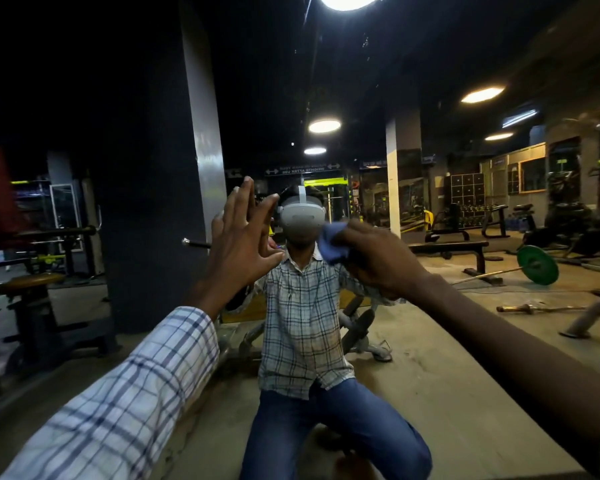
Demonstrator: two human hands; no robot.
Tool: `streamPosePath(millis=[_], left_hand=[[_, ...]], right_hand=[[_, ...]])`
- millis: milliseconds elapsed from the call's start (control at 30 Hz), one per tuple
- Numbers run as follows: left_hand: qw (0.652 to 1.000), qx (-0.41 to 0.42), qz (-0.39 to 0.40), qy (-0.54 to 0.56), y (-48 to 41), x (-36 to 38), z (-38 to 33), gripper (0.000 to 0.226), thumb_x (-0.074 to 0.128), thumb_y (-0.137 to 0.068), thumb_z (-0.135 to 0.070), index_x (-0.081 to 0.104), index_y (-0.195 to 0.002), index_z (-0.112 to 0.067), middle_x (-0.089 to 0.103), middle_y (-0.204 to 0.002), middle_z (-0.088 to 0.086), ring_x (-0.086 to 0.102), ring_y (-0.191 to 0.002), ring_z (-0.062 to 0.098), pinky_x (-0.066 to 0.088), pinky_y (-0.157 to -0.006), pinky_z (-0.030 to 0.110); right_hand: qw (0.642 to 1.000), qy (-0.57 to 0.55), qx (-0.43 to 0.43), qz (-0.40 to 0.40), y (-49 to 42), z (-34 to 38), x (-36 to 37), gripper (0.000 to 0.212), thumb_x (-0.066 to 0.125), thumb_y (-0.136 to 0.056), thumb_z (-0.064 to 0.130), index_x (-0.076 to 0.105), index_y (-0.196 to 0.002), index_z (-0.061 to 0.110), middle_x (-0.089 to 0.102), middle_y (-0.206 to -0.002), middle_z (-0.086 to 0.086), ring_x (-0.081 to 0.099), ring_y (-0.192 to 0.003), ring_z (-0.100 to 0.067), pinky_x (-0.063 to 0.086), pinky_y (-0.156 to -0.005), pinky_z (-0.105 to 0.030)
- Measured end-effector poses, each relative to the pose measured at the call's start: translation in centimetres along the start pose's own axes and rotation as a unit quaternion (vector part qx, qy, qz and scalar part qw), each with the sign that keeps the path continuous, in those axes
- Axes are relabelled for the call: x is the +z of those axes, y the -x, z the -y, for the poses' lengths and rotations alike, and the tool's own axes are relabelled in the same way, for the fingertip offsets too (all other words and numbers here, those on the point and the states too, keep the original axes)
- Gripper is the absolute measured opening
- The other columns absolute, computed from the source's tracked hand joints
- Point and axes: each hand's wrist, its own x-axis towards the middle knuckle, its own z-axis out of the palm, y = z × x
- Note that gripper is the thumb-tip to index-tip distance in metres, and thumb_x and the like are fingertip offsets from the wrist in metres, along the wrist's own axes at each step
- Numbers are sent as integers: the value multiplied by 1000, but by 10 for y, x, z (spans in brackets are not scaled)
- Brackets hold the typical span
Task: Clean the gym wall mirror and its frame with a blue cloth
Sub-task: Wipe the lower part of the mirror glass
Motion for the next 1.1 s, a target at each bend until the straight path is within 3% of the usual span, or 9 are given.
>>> streamPosePath(millis=[67,233,300,400,600,767,900,967,1100], left_hand=[[1000,-2,-7,-5,-2,7,-8,108,87,-74,-51,27,-162,-33,-10,-174,6,-4,-159,31,18,-123,57],[1000,-17,-8,-22,-5,18,-19,116,83,-72,-64,18,-164,-36,-18,-172,7,-12,-159,32,15,-123,58],[999,-17,-11,-32,-4,21,-20,119,83,-70,-67,17,-164,-36,-18,-172,8,-12,-159,32,14,-123,58],[999,-18,-12,-39,-3,20,-19,121,82,-69,-70,16,-164,-36,-18,-172,8,-13,-159,31,15,-123,57],[999,-23,-5,-47,-3,20,-19,120,81,-70,-68,14,-165,-37,-19,-172,7,-14,-159,30,13,-124,56],[999,-21,-9,-46,-1,18,-21,120,82,-70,-67,16,-165,-33,-18,-172,8,-13,-159,32,14,-124,56],[999,-22,-6,-39,-1,18,-22,120,83,-71,-65,16,-165,-33,-18,-172,8,-12,-159,33,14,-124,56],[999,-24,-6,-38,0,18,-23,119,82,-72,-65,15,-165,-34,-19,-172,8,-13,-159,33,13,-125,56],[999,-23,-7,-47,-1,19,-23,121,81,-71,-67,14,-166,-32,-15,-173,11,-9,-159,36,16,-124,58]], right_hand=[[999,19,-21,30,6,-13,-10,43,73,-87,16,62,-128,15,60,-126,-5,59,-102,-14,47,-88,-18],[935,-50,220,-275,17,-45,-25,40,73,-85,10,62,-123,4,62,-119,-13,46,-102,-2,48,-97,-18],[973,-29,140,-183,19,-35,-14,42,76,-84,11,63,-124,6,62,-116,-10,47,-96,-2,41,-87,-7],[998,9,42,-47,14,-36,-17,45,79,-85,19,61,-126,12,60,-118,-7,59,-93,-14,50,-80,-22],[891,-83,305,-327,-51,-41,-34,38,71,-90,12,59,-125,7,59,-124,-11,51,-105,-11,38,-81,-10],[999,23,6,-48,-87,-6,-19,42,73,-85,15,62,-125,15,60,-114,-5,63,-95,-21,57,-83,-37],[947,-48,163,-271,-117,-13,-43,35,70,-91,15,62,-124,10,58,-118,-6,51,-94,-4,44,-82,-9],[916,-77,234,-316,-137,0,-35,38,73,-88,10,62,-125,12,59,-123,-5,59,-100,-10,48,-82,-11],[992,-6,17,-122,-154,34,-12,36,73,-86,19,66,-121,15,62,-110,-3,66,-94,-23,55,-78,-36]])
